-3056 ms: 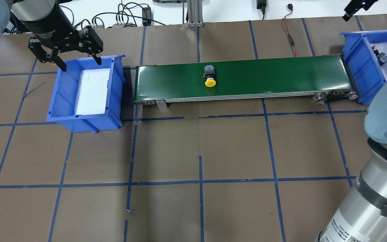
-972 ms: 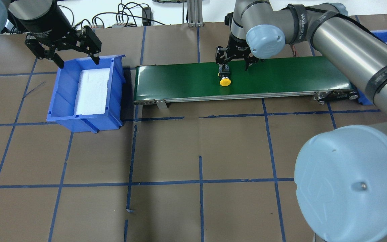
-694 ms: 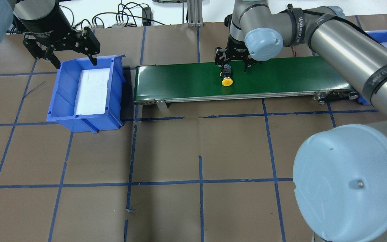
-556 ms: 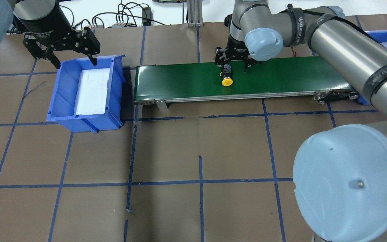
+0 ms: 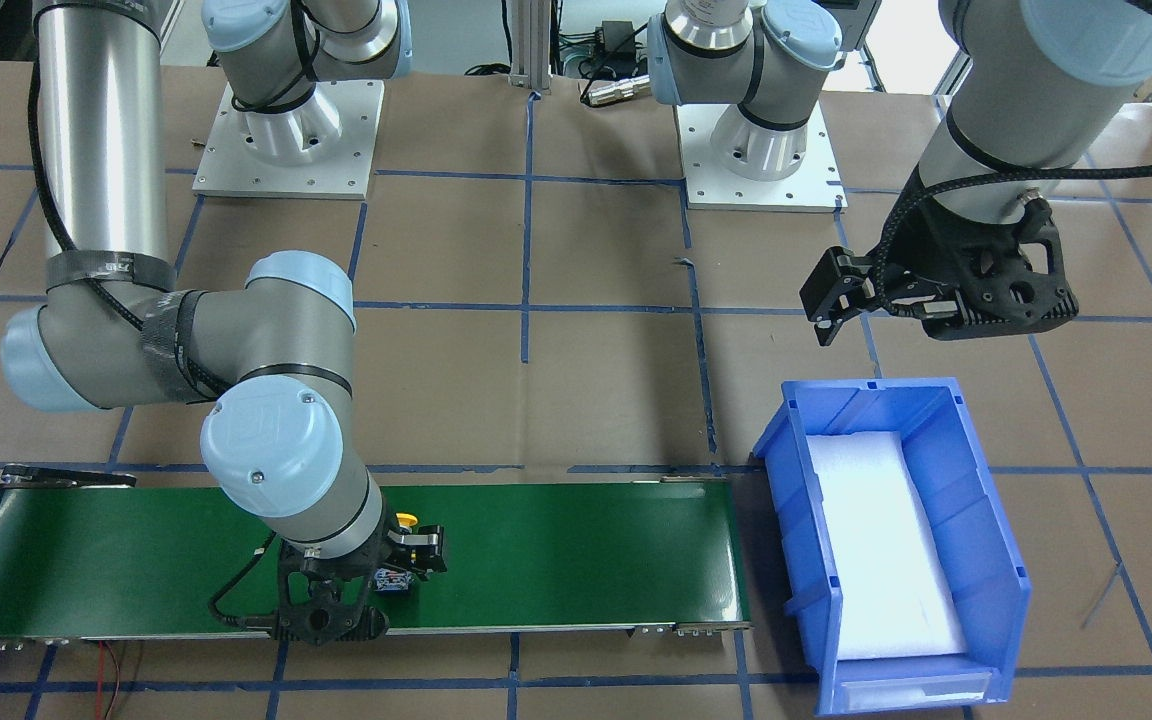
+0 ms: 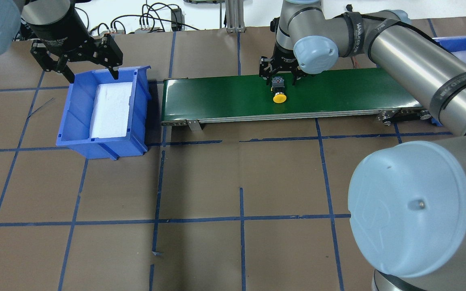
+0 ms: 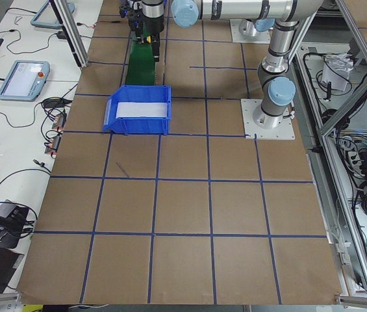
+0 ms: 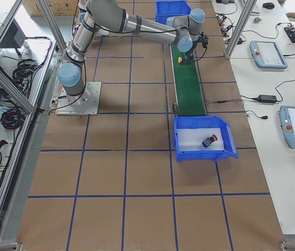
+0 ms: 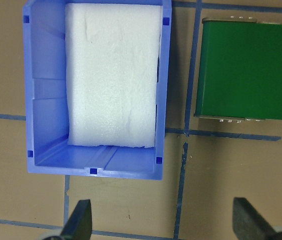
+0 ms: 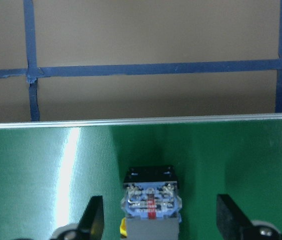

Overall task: Transport two buttons from left to right
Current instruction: 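Carry the second switch into the right-side bin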

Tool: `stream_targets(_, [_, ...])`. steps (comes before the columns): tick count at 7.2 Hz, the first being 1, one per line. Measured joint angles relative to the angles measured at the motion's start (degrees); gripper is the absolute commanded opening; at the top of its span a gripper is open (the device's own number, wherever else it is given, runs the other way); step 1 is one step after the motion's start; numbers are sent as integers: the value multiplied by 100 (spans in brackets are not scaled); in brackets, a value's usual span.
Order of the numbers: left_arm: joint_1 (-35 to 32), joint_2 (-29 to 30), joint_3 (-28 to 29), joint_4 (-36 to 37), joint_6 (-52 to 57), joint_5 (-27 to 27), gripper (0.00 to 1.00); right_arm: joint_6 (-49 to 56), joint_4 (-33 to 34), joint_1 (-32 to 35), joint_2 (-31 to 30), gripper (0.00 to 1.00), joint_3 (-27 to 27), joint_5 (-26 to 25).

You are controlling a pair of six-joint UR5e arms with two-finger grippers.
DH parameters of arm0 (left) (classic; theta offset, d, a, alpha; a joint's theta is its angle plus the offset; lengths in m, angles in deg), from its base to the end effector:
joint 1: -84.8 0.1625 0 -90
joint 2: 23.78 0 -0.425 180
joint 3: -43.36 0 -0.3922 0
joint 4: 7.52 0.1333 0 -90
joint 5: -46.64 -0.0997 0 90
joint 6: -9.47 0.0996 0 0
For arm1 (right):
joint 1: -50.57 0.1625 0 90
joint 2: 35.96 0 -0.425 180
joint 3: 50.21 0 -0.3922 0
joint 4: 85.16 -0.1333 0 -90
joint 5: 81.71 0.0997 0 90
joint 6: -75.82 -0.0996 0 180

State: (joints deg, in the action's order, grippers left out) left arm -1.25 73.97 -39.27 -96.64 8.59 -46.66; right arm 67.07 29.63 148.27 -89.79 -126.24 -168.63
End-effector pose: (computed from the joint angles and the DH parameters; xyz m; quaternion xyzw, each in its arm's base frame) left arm -0.0894 -0.5575 0.4825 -0.0422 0.9987 -0.0036 0.0289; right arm 0.2336 -0.6930 0.2626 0.0085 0.9993 -0.0185 0.0298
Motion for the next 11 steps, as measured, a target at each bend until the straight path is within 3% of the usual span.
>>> stream_targets(1, [1,4,0,2,16,-2,100,26,40,-9,22,29,1,2])
stream_targets(2, [5,9,0,4,22,-4,100,135,78,-15,33,12,-3,0])
stream_targets(3, [6,13,4,4,25,-4,100,337,96,-25,36,7,-6,-10])
stream_targets(6, [16,22,33,17,29,-3,100,1067,49,-334,-26,6,17,-18])
stream_targets(11, [9,5,10,52,27,-5,100,4458,-814,-2363,-725,6,88,-298])
